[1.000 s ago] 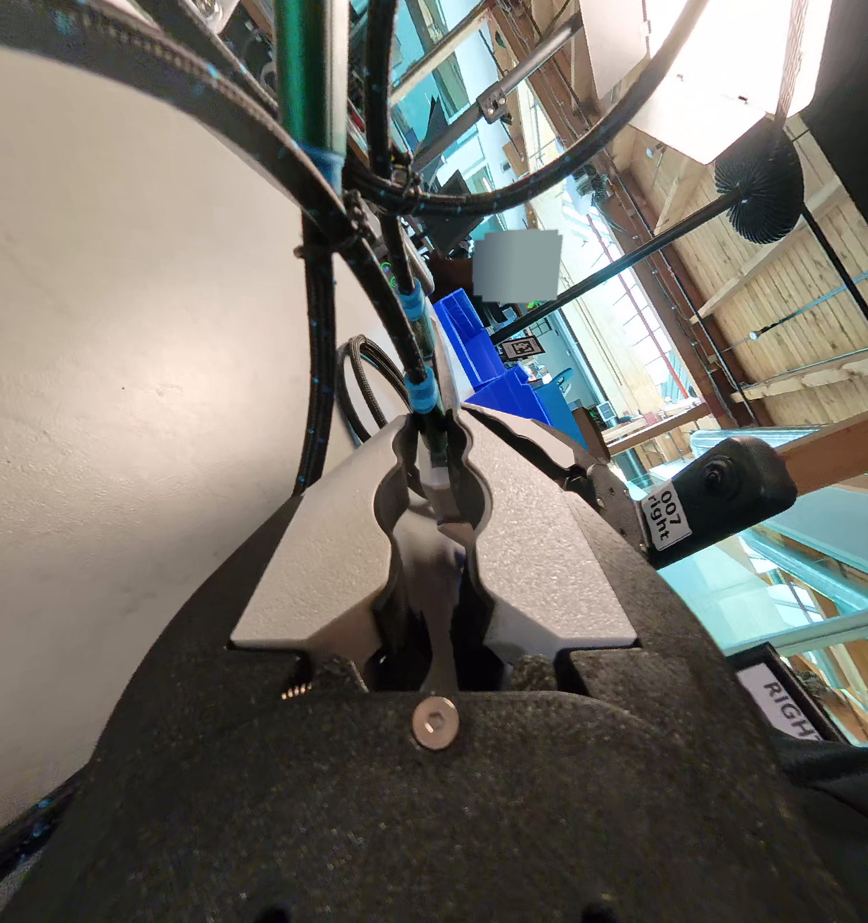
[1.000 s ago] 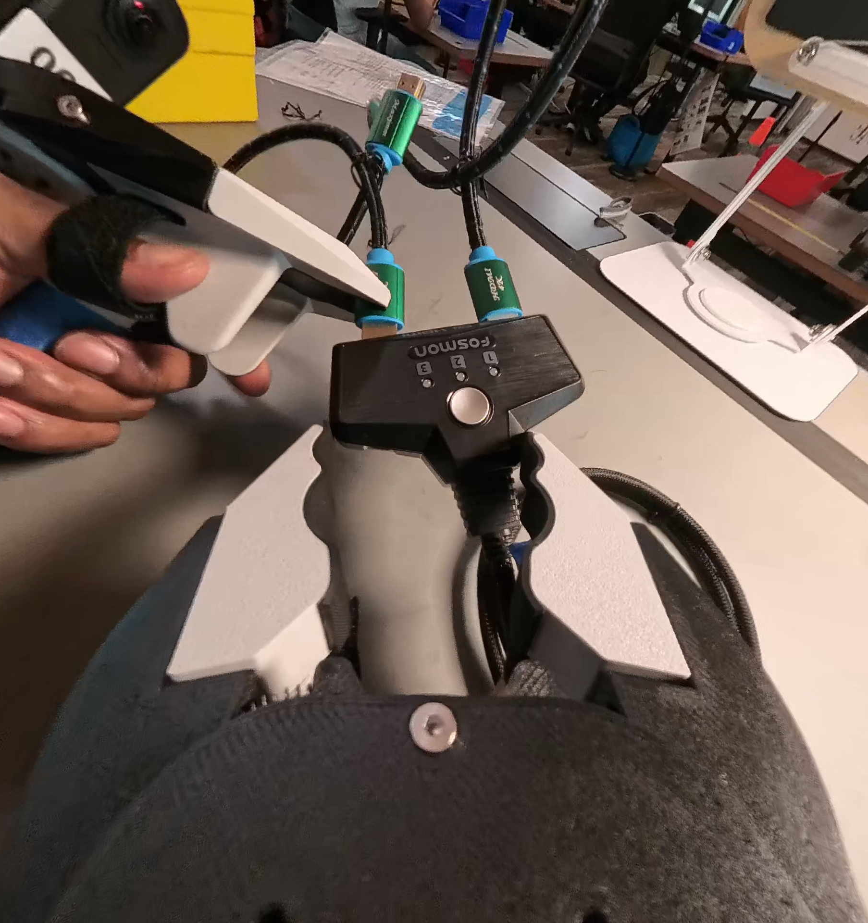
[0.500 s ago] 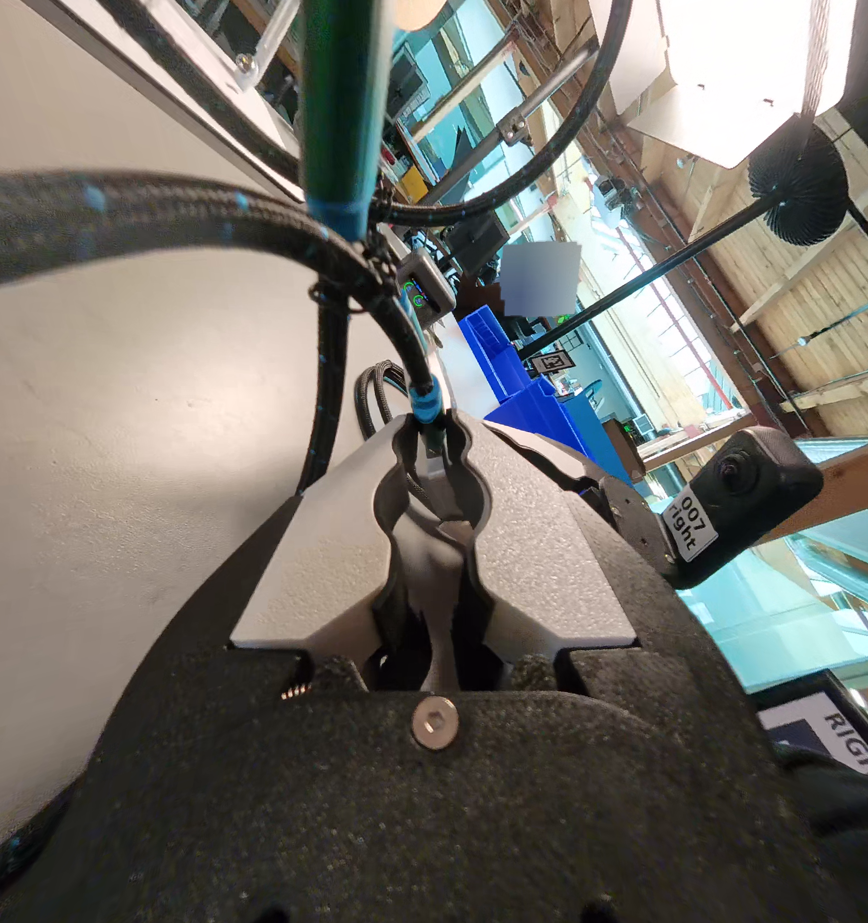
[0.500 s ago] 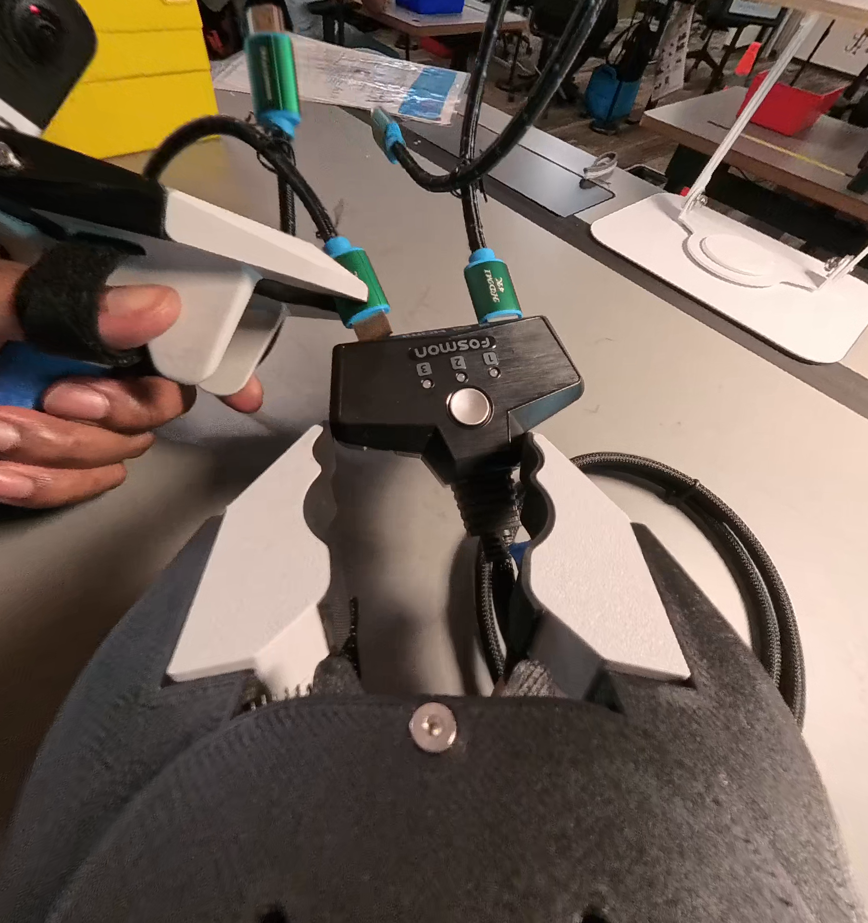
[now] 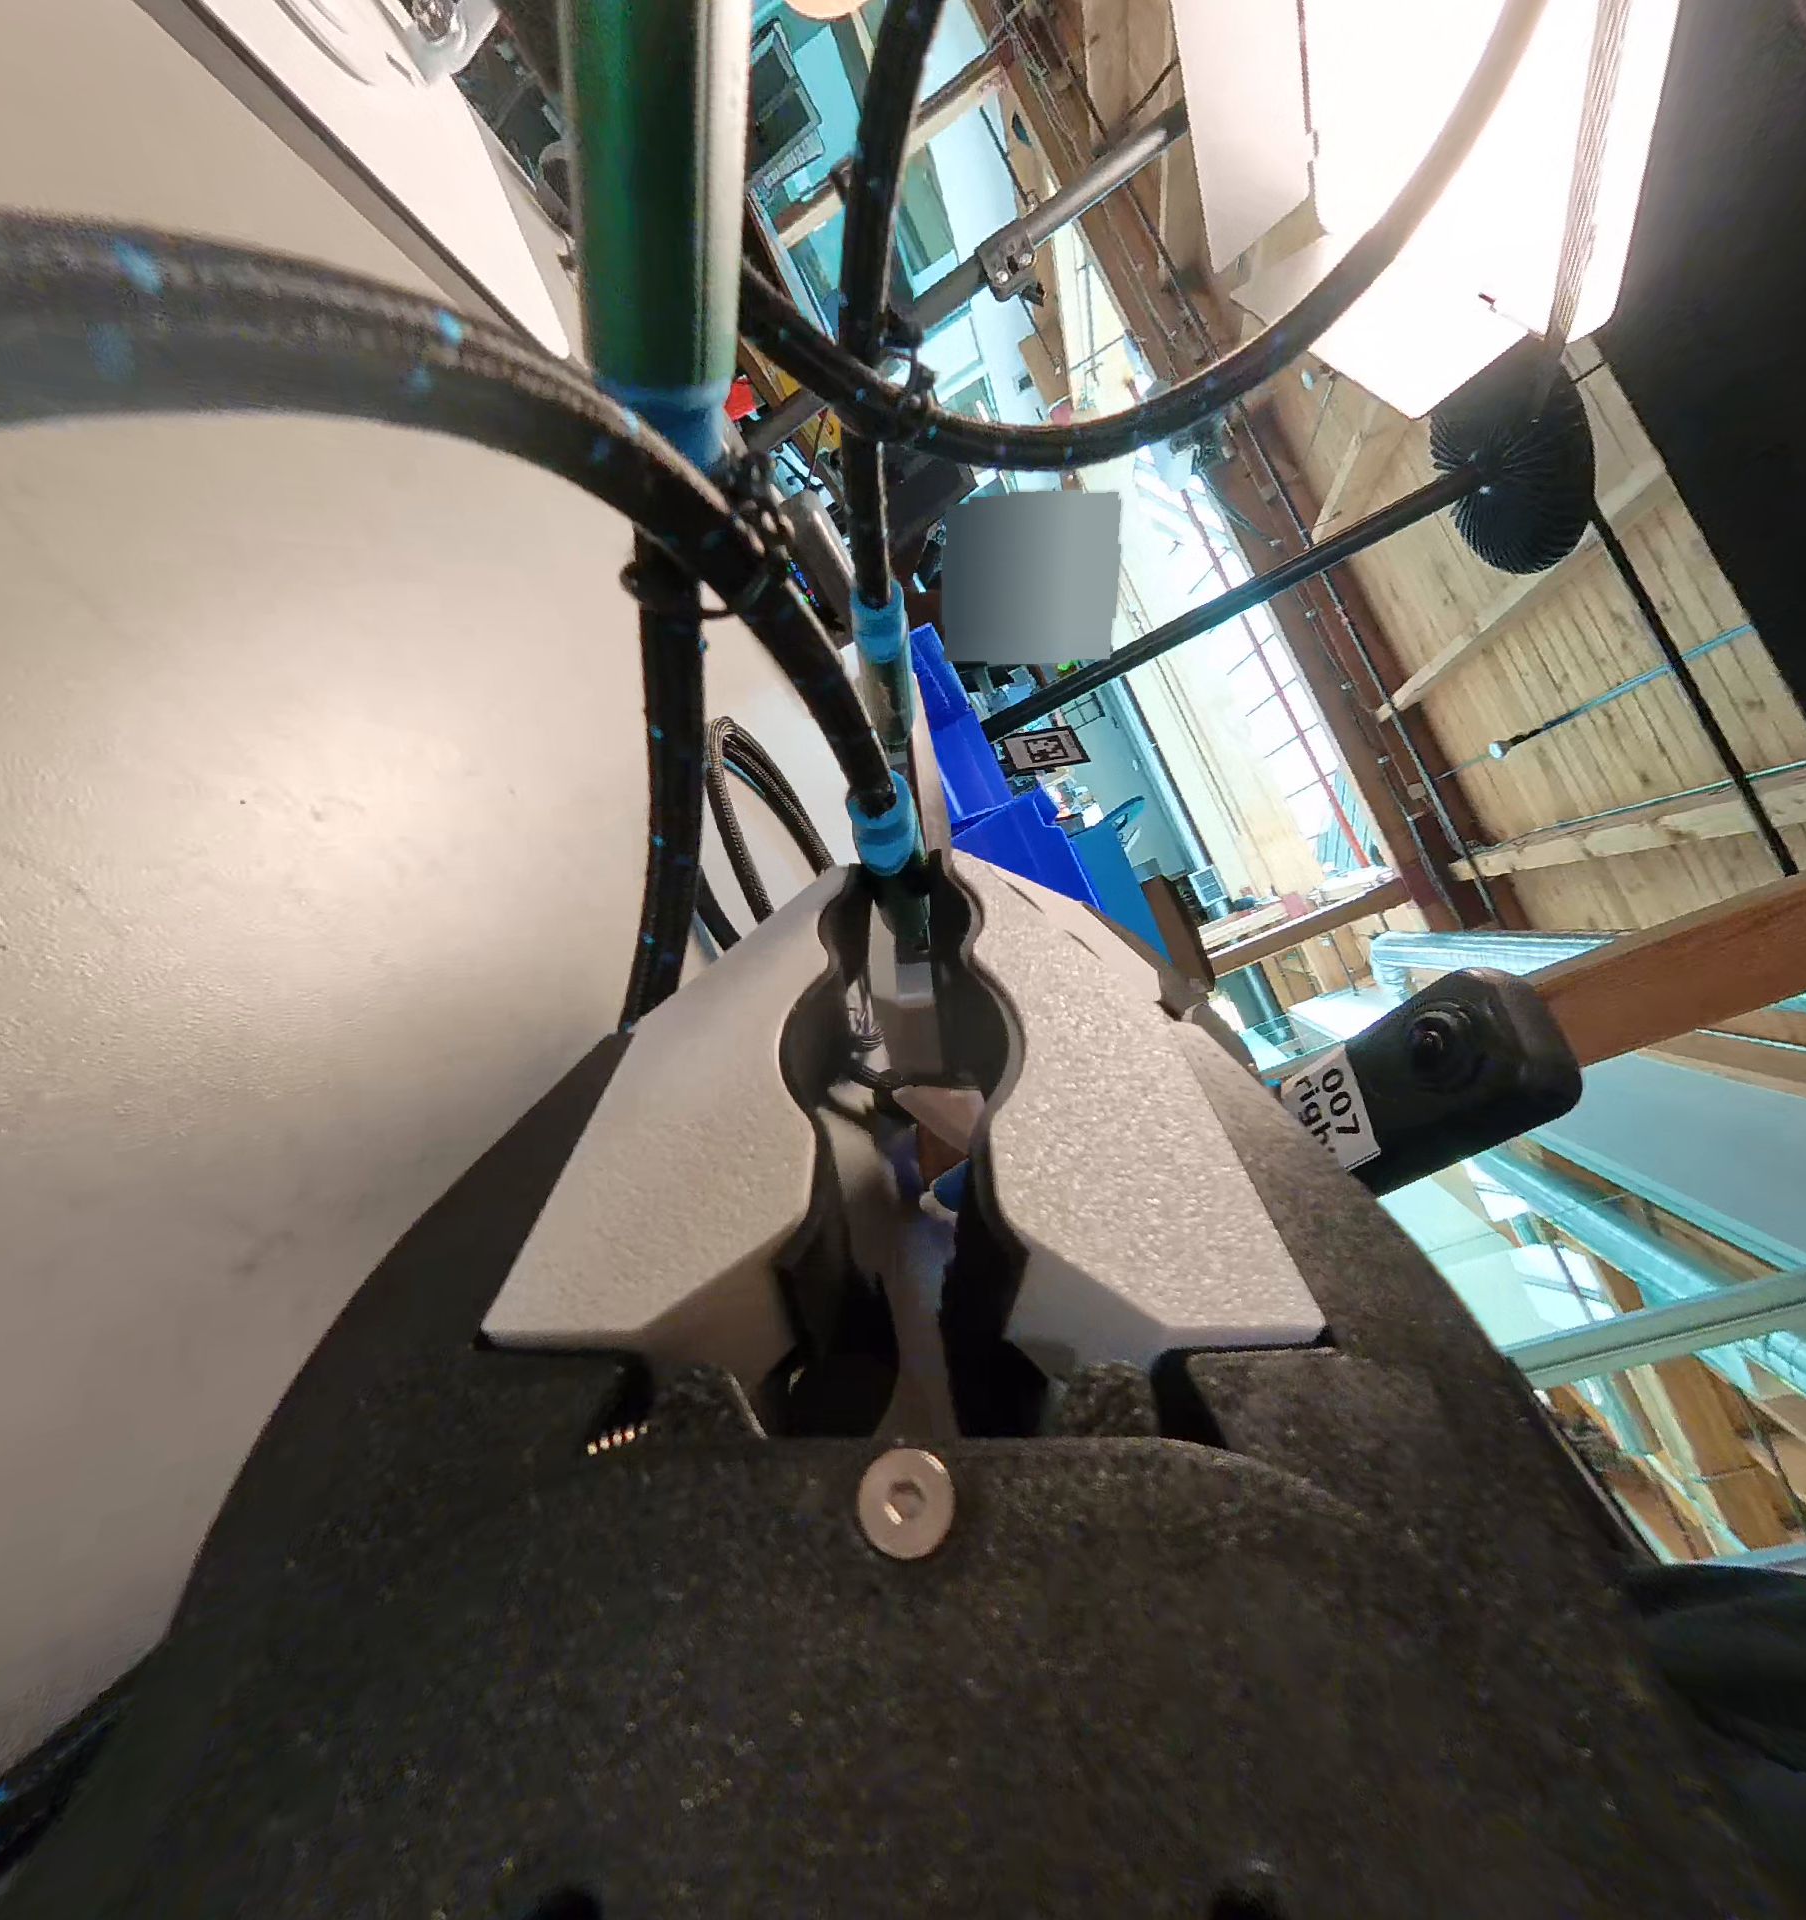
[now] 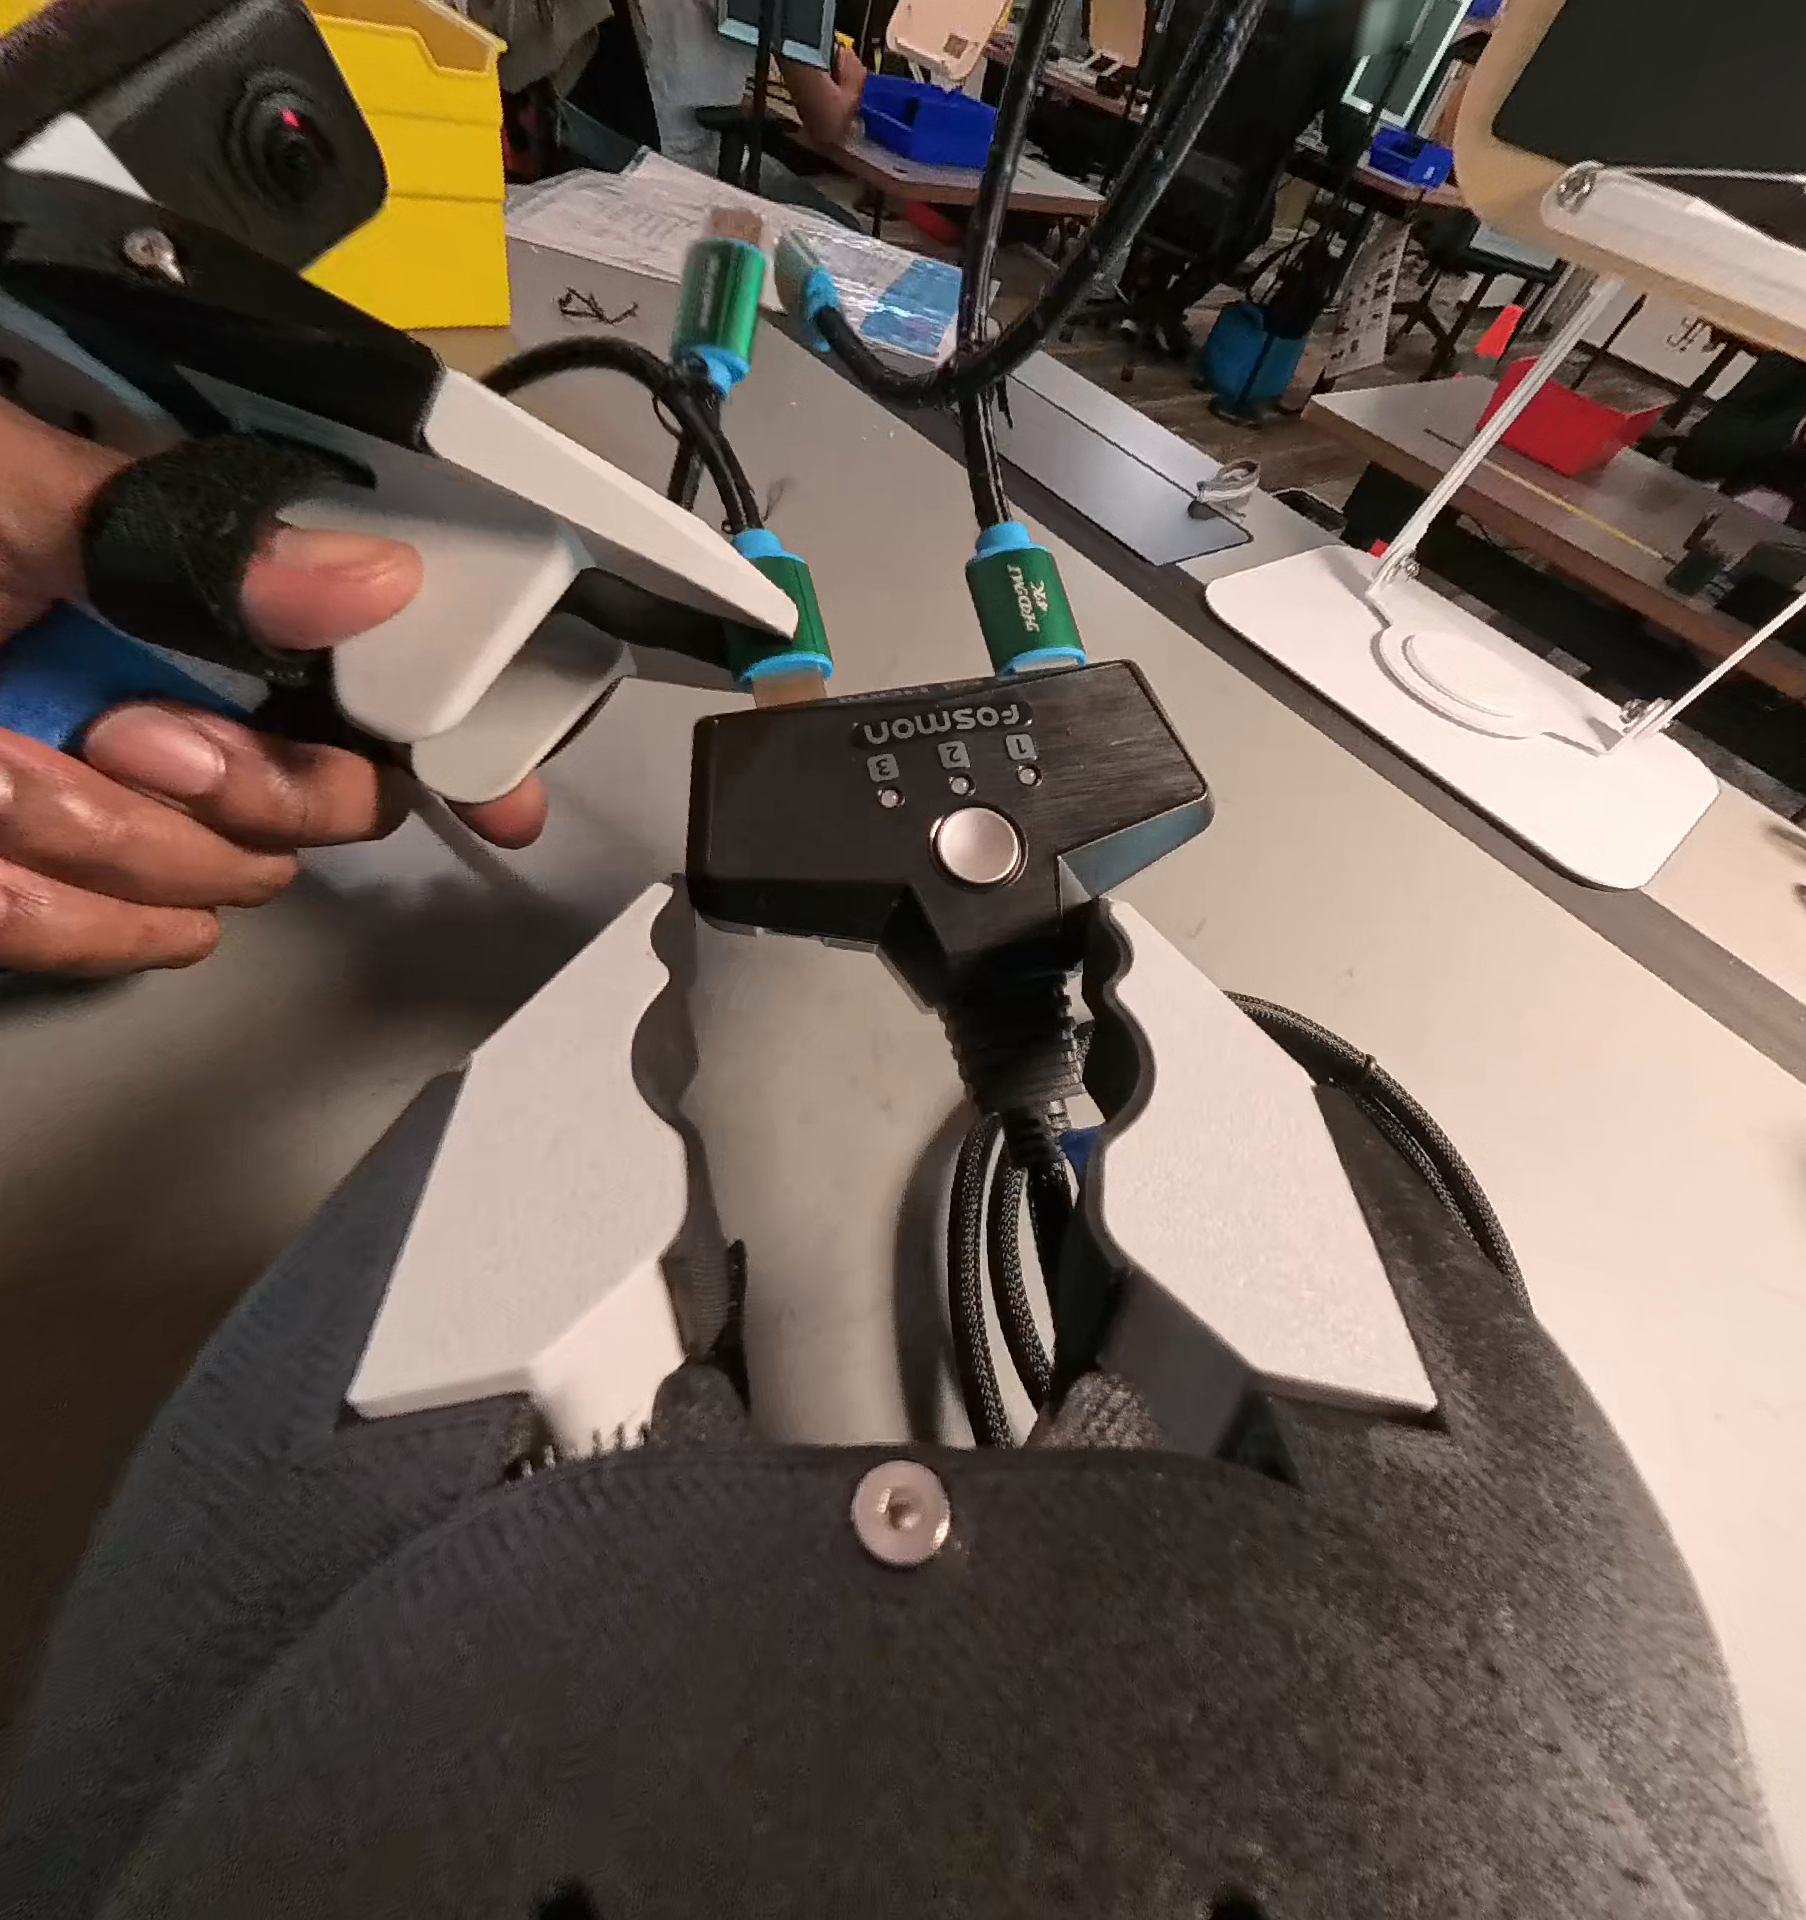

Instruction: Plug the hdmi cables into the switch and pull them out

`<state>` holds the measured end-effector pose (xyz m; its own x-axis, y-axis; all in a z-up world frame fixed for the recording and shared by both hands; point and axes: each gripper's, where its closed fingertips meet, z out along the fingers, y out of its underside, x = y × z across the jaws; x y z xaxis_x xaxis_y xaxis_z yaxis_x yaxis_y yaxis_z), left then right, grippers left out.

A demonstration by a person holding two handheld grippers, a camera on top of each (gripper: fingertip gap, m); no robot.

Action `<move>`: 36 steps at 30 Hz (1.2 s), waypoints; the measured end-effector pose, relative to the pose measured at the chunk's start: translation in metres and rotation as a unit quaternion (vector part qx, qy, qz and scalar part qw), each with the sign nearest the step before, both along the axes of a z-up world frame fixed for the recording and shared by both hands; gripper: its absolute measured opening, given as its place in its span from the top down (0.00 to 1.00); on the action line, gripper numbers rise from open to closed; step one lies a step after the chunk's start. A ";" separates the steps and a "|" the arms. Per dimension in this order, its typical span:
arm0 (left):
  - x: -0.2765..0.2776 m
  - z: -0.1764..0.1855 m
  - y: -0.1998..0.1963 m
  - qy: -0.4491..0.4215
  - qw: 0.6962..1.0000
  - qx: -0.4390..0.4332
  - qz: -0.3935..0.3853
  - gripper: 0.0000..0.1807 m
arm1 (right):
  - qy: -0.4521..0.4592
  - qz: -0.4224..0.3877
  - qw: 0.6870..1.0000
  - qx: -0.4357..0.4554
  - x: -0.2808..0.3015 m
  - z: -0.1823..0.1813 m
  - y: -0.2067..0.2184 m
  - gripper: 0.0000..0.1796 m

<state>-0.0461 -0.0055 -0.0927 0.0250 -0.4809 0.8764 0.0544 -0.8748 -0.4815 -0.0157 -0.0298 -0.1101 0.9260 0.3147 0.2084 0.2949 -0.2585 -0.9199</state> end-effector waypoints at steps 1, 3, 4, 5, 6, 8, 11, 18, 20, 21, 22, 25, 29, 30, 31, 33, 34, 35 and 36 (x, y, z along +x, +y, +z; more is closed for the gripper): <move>0.000 -0.001 0.000 0.007 1.000 0.012 0.001 0.93 | -0.001 -0.002 1.000 -0.001 0.000 0.000 0.000 0.58; 0.001 -0.002 -0.003 0.024 0.999 0.045 0.003 0.92 | 0.005 -0.008 1.000 -0.002 -0.001 0.000 0.000 0.58; 0.001 -0.001 -0.003 0.027 0.998 0.058 0.011 0.92 | 0.007 -0.009 1.000 -0.001 -0.001 0.001 0.000 0.58; 0.000 0.000 -0.003 0.030 0.997 0.064 0.014 0.92 | 0.006 -0.008 1.000 0.000 -0.002 0.001 0.000 0.58; 0.000 0.000 -0.003 0.030 0.997 0.064 0.012 0.92 | 0.005 -0.006 1.000 0.002 -0.001 0.002 0.000 0.58; 0.001 0.000 -0.004 0.024 0.998 0.052 0.004 0.92 | -0.001 -0.002 1.000 0.007 0.000 0.003 0.000 0.58; 0.003 0.000 -0.008 0.013 0.999 0.026 -0.015 0.92 | -0.021 0.004 1.000 0.014 0.001 0.004 -0.001 0.58; 0.005 -0.001 -0.011 0.016 0.999 0.037 -0.013 0.91 | -0.015 -0.004 1.000 0.008 0.001 0.003 -0.001 0.58; 0.006 -0.005 -0.012 0.025 0.999 0.045 -0.009 0.91 | -0.013 -0.015 1.000 0.000 0.002 0.000 0.000 0.58; 0.007 -0.006 -0.012 0.027 0.999 0.042 -0.012 0.91 | -0.012 -0.018 1.000 -0.002 0.002 -0.001 0.001 0.58; 0.007 -0.007 -0.012 0.026 0.999 0.039 -0.016 0.91 | -0.012 -0.017 1.000 -0.003 0.003 -0.002 0.001 0.57; 0.008 -0.007 -0.011 0.022 0.999 0.022 -0.025 0.92 | -0.013 -0.011 1.000 -0.003 0.004 -0.002 0.001 0.57; 0.009 -0.005 -0.012 0.016 0.999 0.011 -0.042 0.82 | -0.007 0.002 1.000 0.019 0.001 0.008 -0.001 0.61; 0.009 -0.004 -0.010 0.014 0.999 0.008 -0.037 0.79 | -0.001 0.006 0.999 0.034 0.000 0.014 -0.002 0.65; 0.008 -0.004 -0.006 0.011 1.000 0.003 -0.029 0.76 | 0.011 0.005 0.999 0.050 0.000 0.021 -0.003 0.77; 0.007 -0.007 -0.005 0.006 1.000 -0.001 -0.028 0.95 | 0.033 0.000 0.998 0.054 0.003 0.027 -0.004 0.84; 0.006 -0.012 -0.002 0.018 1.000 -0.012 -0.021 0.98 | 0.037 -0.002 0.998 0.046 0.005 0.026 -0.004 0.83; 0.006 -0.013 -0.002 0.022 0.999 -0.015 -0.018 1.00 | 0.037 -0.004 0.998 0.044 0.008 0.025 -0.003 0.81; 0.006 -0.013 -0.002 0.026 0.999 -0.010 -0.019 1.00 | 0.037 -0.007 0.998 0.041 0.010 0.024 -0.003 0.80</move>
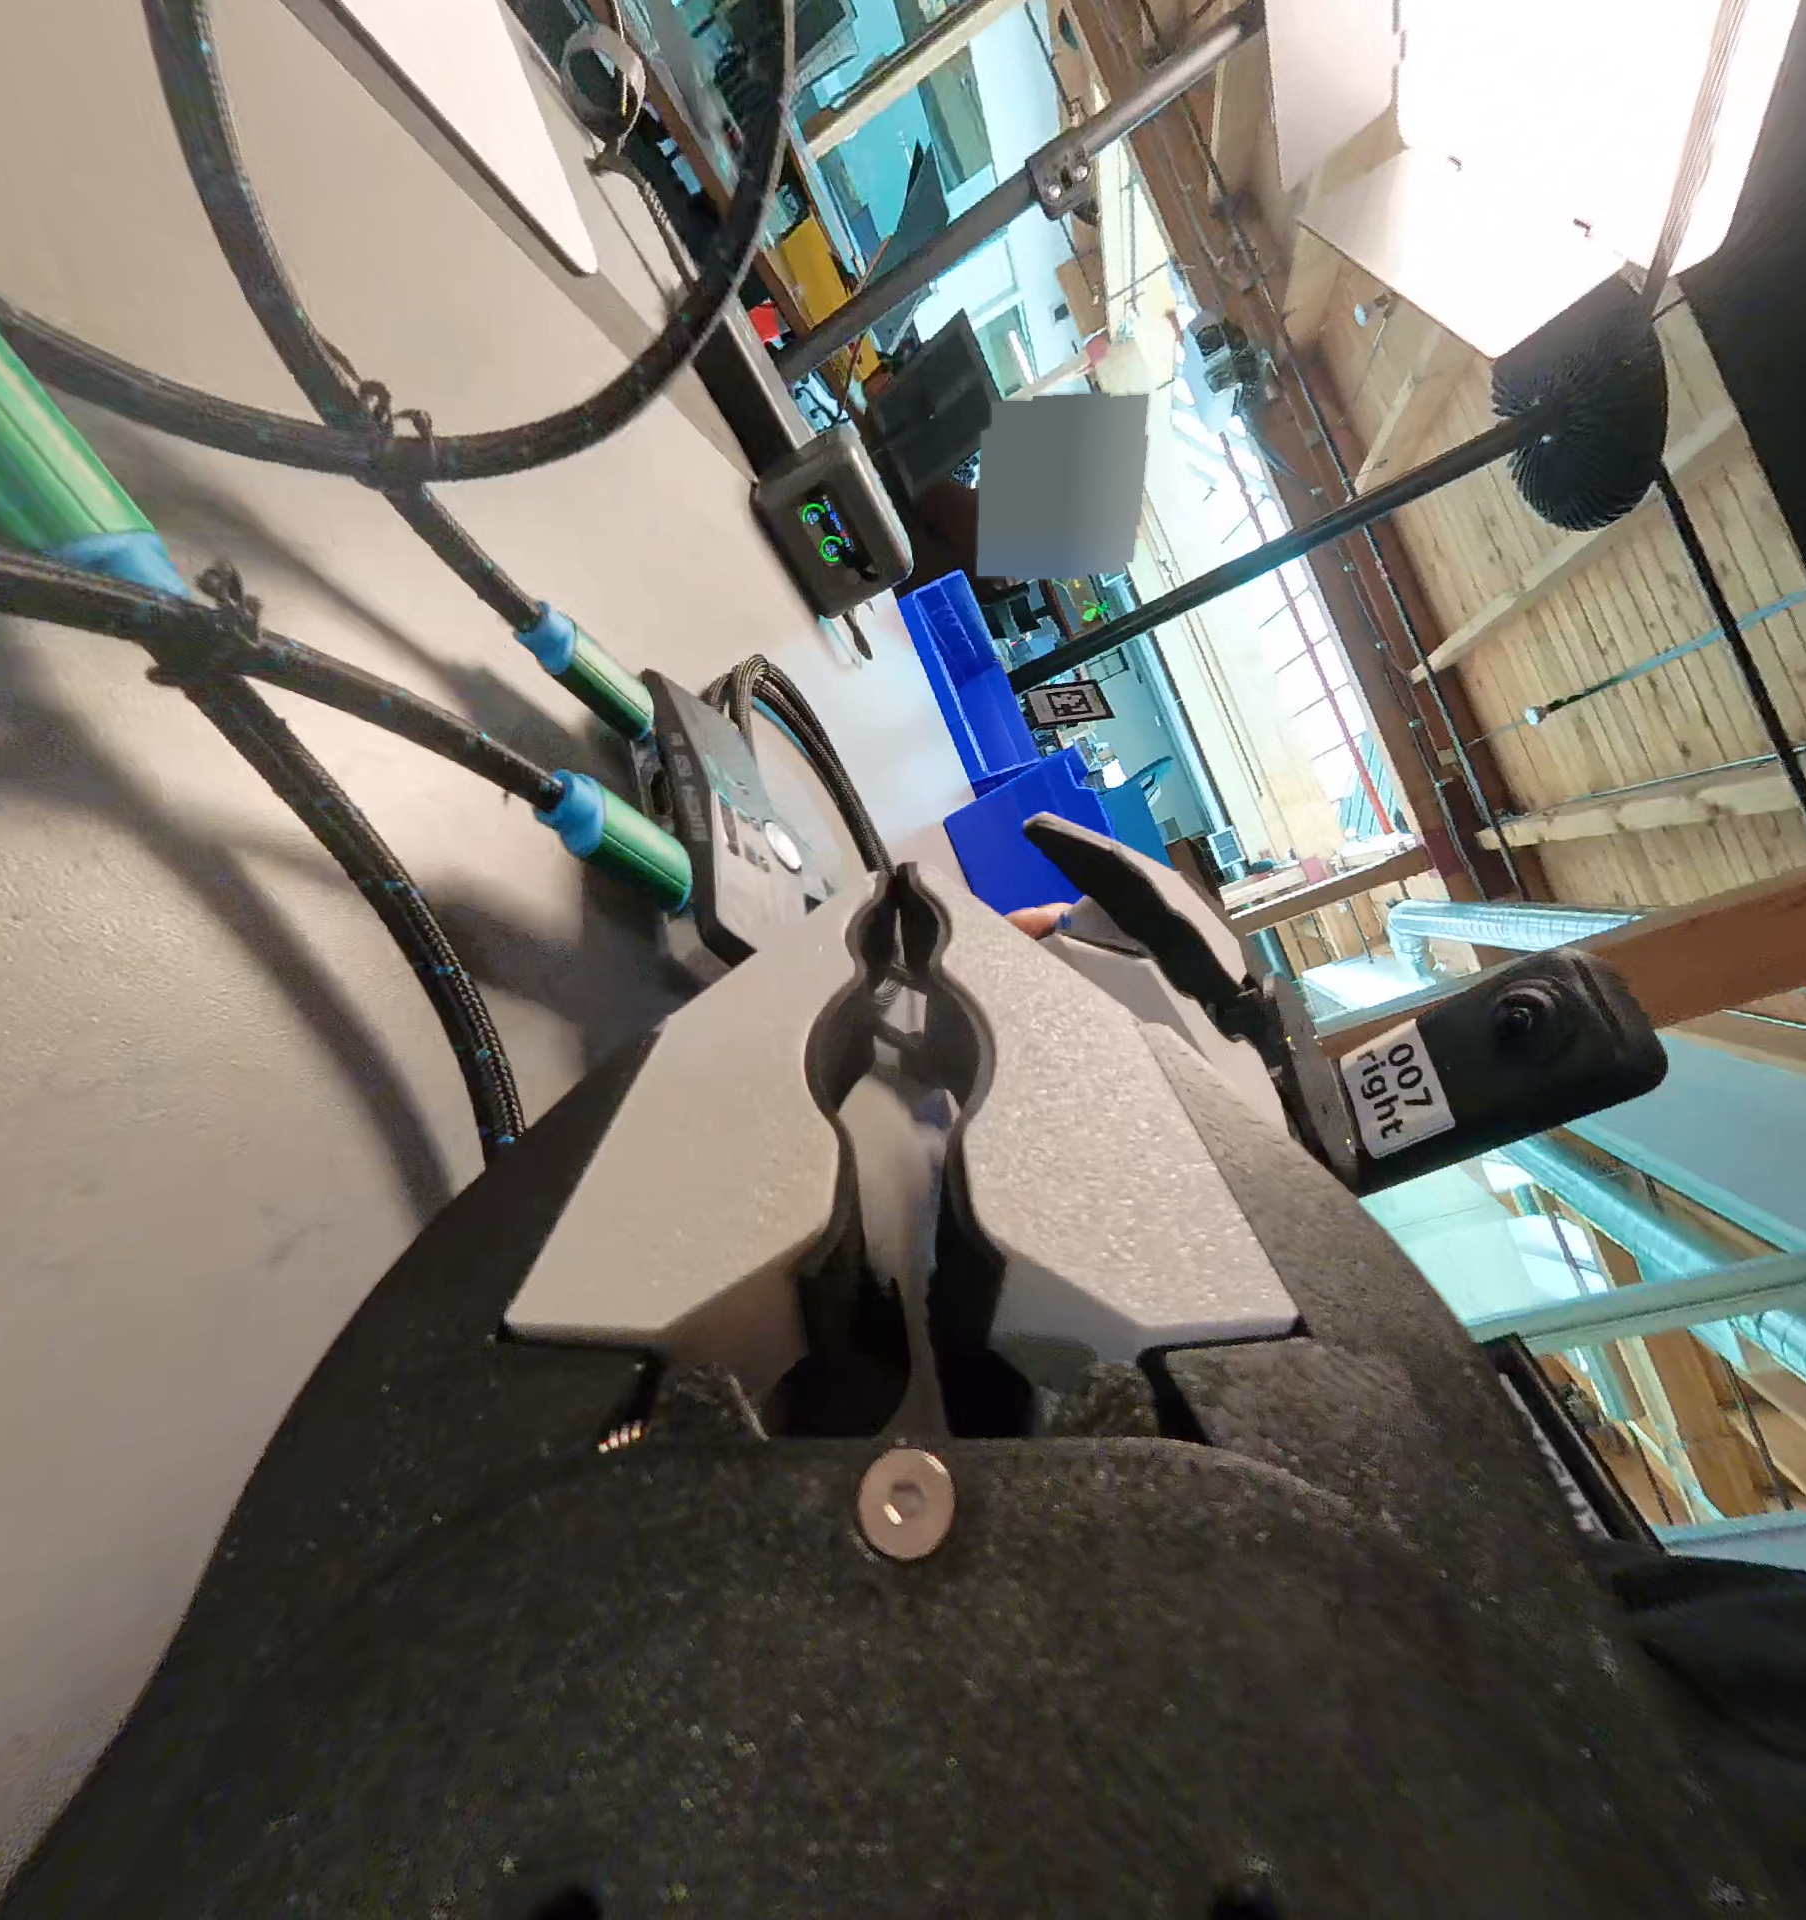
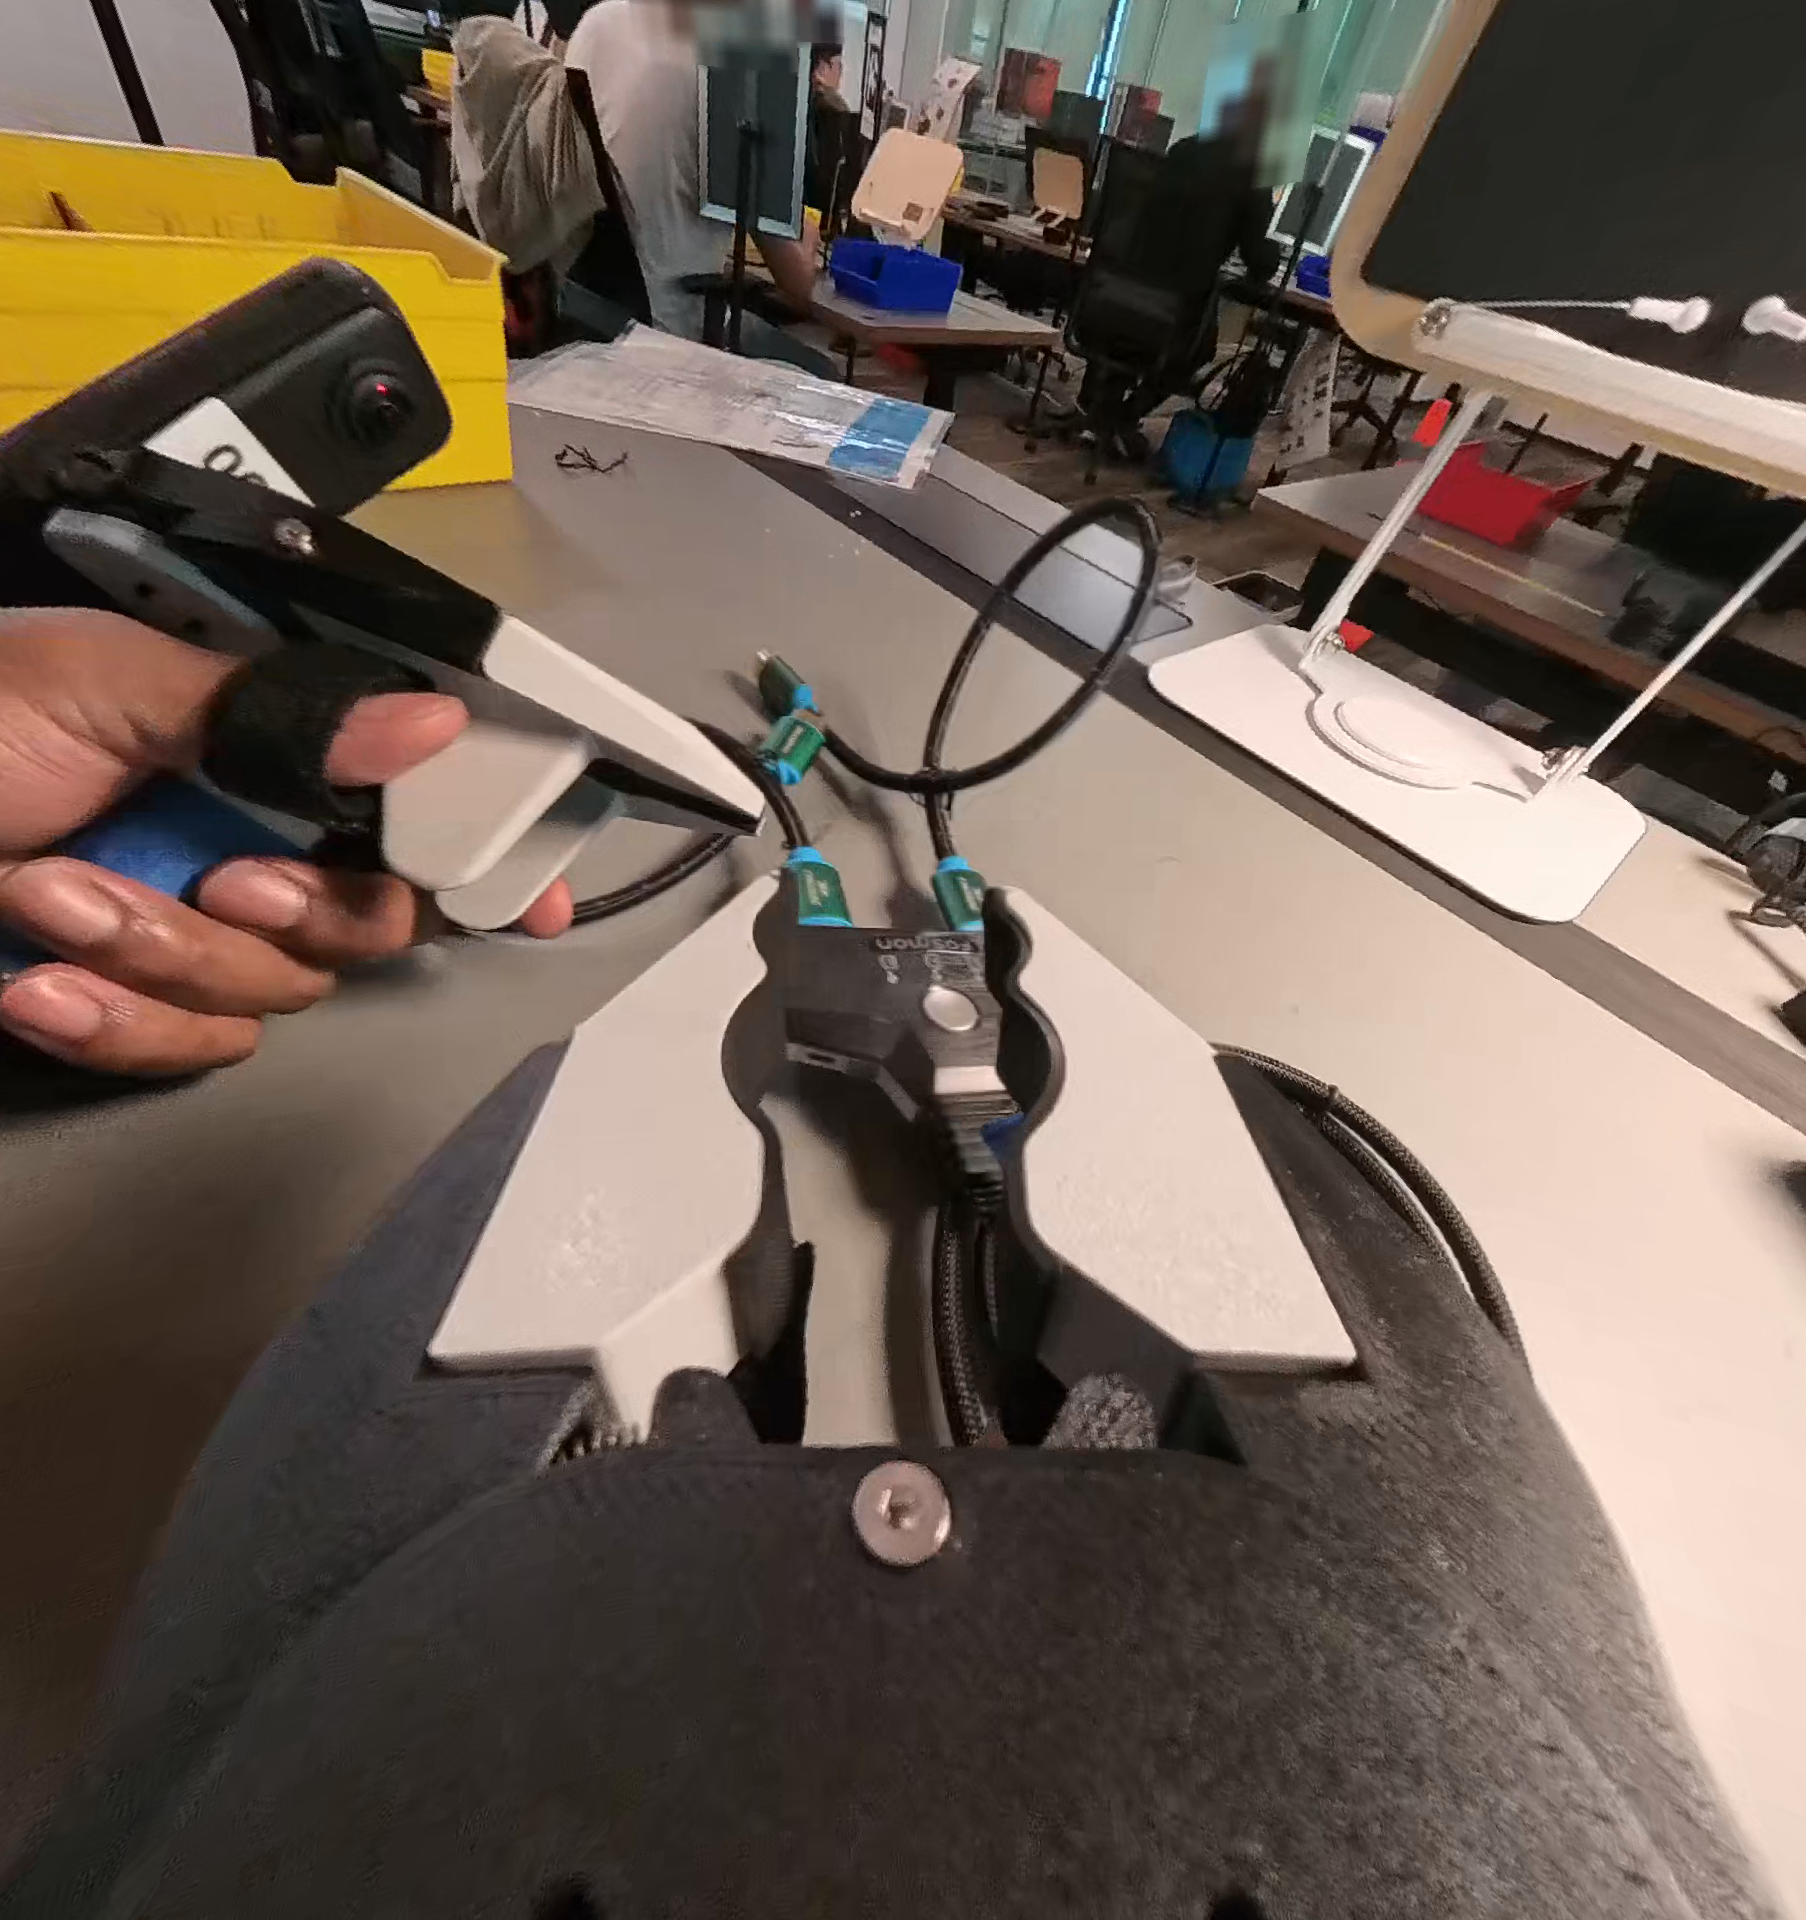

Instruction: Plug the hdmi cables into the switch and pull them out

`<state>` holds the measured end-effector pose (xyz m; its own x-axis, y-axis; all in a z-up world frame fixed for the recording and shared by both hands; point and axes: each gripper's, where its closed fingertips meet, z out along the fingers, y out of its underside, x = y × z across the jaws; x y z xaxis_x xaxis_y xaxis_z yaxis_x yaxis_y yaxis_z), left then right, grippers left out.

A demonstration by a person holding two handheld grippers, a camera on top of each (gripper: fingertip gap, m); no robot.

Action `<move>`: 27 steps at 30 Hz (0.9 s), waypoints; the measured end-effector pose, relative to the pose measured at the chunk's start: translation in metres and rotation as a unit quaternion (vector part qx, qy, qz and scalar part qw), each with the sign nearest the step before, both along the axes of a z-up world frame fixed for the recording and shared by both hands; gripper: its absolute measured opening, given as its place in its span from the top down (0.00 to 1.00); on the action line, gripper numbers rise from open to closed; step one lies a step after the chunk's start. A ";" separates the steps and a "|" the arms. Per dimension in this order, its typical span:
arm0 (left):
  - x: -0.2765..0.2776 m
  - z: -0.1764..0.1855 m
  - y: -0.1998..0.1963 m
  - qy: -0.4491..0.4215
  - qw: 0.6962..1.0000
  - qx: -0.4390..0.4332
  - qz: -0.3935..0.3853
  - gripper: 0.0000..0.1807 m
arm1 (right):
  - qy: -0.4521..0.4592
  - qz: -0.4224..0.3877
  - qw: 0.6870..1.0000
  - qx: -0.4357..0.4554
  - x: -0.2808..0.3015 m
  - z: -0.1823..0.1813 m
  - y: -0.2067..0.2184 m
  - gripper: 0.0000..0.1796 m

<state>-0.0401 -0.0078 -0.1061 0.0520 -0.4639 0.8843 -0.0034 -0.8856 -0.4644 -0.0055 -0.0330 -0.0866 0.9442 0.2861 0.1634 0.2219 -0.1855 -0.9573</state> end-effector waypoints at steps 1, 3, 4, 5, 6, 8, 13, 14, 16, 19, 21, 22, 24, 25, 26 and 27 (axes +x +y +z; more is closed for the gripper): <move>0.000 -0.002 -0.001 0.007 1.000 0.002 -0.002 1.00 | 0.002 0.001 1.000 -0.008 0.001 -0.002 0.000 0.79; 0.000 -0.002 0.000 0.007 1.000 0.000 -0.002 0.98 | 0.005 0.003 1.000 -0.027 0.004 -0.007 0.001 0.73; 0.000 -0.002 0.000 0.007 1.000 -0.004 -0.003 0.96 | 0.001 0.005 0.999 -0.037 0.005 -0.010 0.001 0.72; 0.000 -0.003 0.001 0.008 1.000 -0.006 -0.006 0.93 | -0.008 0.009 0.999 -0.052 0.007 -0.015 0.000 0.69; 0.000 -0.003 0.002 0.010 1.000 -0.007 -0.007 0.90 | -0.025 0.012 0.997 -0.069 0.010 -0.020 -0.001 0.67; -0.001 -0.003 0.006 0.018 1.000 -0.002 -0.007 0.87 | -0.077 0.003 0.993 -0.093 0.022 -0.031 -0.003 0.66; -0.004 -0.010 0.019 0.095 0.991 0.088 -0.032 0.79 | -0.154 0.007 0.978 -0.139 0.032 -0.051 -0.008 0.66; -0.007 -0.009 0.025 0.107 0.987 0.114 -0.028 0.78 | -0.167 0.008 0.975 -0.146 0.031 -0.054 -0.008 0.66; -0.012 -0.010 0.040 0.135 0.978 0.159 -0.015 0.78 | -0.189 0.008 0.969 -0.158 0.032 -0.060 -0.009 0.66; -0.023 -0.013 0.063 0.179 0.961 0.210 0.015 0.77 | -0.190 0.016 0.965 -0.181 0.031 -0.068 -0.010 0.67; -0.031 -0.019 0.078 0.213 0.948 0.233 0.033 0.77 | -0.186 0.017 0.964 -0.190 0.031 -0.071 -0.010 0.69; -0.035 -0.022 0.086 0.227 0.943 0.240 0.043 0.77 | -0.183 0.020 0.963 -0.198 0.031 -0.073 -0.010 0.70; -0.042 -0.029 0.098 0.245 0.937 0.242 0.056 0.77 | -0.181 0.023 0.960 -0.212 0.031 -0.077 -0.009 0.71; -0.042 -0.034 0.100 0.250 0.937 0.237 0.050 0.77 | -0.186 0.021 0.957 -0.220 0.032 -0.079 -0.008 0.72; -0.042 -0.040 0.098 0.255 0.940 0.226 0.037 0.77 | -0.192 0.017 0.955 -0.224 0.034 -0.081 -0.006 0.72; -0.040 -0.043 0.095 0.252 0.944 0.210 0.024 0.77 | -0.195 0.015 0.954 -0.226 0.034 -0.081 -0.003 0.71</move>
